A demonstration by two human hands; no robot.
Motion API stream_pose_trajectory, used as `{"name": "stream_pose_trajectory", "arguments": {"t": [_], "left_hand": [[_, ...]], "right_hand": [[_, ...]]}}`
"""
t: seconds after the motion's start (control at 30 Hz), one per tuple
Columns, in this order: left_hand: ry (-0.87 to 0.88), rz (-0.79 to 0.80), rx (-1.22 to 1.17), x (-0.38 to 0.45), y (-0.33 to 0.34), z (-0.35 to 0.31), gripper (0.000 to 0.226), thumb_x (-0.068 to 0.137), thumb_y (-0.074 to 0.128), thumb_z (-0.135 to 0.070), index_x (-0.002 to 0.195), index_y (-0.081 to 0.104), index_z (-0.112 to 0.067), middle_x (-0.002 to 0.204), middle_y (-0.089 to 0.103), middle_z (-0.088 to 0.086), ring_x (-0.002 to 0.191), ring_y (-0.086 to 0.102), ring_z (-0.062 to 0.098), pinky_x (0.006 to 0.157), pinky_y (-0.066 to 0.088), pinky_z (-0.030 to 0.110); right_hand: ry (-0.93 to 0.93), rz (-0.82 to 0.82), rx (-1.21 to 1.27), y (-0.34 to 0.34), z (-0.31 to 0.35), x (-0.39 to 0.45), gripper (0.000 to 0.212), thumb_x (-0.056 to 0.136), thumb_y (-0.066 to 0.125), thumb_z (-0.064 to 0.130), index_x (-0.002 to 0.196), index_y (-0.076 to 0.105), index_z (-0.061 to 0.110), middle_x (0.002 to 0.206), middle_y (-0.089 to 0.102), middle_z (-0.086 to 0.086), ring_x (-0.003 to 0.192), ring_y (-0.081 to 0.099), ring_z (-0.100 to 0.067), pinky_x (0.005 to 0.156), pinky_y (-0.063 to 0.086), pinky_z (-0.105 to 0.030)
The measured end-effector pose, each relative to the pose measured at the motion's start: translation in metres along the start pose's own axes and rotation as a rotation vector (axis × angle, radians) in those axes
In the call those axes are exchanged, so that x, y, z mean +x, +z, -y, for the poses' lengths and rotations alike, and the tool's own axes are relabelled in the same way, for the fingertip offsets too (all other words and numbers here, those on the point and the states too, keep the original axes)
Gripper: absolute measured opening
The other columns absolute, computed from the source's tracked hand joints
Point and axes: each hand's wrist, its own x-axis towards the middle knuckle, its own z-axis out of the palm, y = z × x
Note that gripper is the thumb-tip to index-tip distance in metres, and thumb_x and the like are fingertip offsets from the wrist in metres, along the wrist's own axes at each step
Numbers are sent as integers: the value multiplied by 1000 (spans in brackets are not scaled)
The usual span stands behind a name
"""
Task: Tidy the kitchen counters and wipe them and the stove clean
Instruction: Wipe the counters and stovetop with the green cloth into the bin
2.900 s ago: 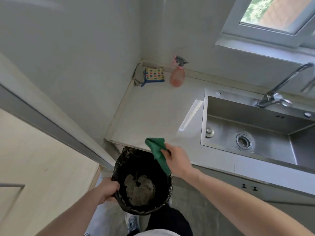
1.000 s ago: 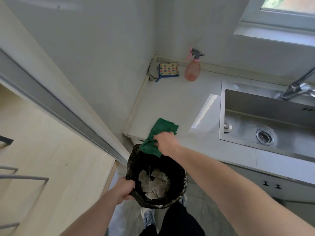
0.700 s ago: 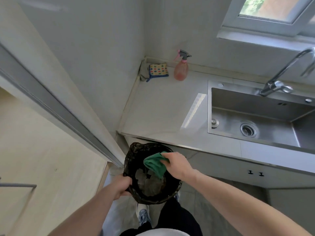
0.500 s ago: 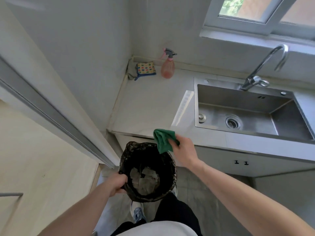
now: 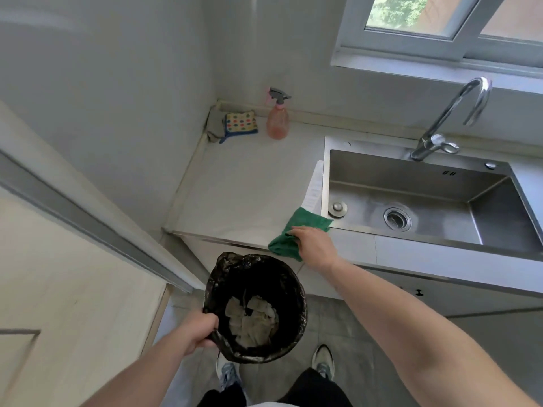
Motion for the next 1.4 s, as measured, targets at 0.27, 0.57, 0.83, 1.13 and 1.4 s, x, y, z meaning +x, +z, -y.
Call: {"name": "stream_pose_trajectory", "arguments": {"t": [0.27,0.57,0.83,1.13,1.4], "left_hand": [[-66,-58,-27,-18,85,-2,29,81,51,7,109,61,3,99,70,28,73,76,37,56,64,39],[-57,-96,-107,-44,193,-7,26,81,50,8,102,63,1,90,67,22,72,74,33,61,65,43],[-1,-65,-5,-60,232,-26,17,79,52,6,91,62,-2,74,68,18,59,71,29,55,62,36],[23,-6,114,-52,252,-36,17,83,50,8,93,63,1,80,67,21,61,67,33,45,57,34],[53,31,136,-61,284,-47,18,85,46,11,90,61,2,77,65,20,62,66,32,40,52,28]], "right_hand": [[-11,167,21,10,-109,-42,42,98,55,7,138,61,21,155,47,5,146,39,-23,118,36,-44],[41,180,-40,-33,-177,-87,40,96,52,9,132,63,21,122,70,-6,110,65,-33,79,50,-40],[214,-54,208,-67,-210,-117,35,95,49,12,122,68,26,115,73,-1,105,65,-30,81,50,-35],[465,-464,369,-122,-254,-178,31,95,50,8,111,71,23,91,74,-1,83,63,-26,69,49,-35],[730,-616,320,-155,-336,-223,22,94,50,8,99,68,19,84,69,-11,74,54,-32,63,38,-32]]}}
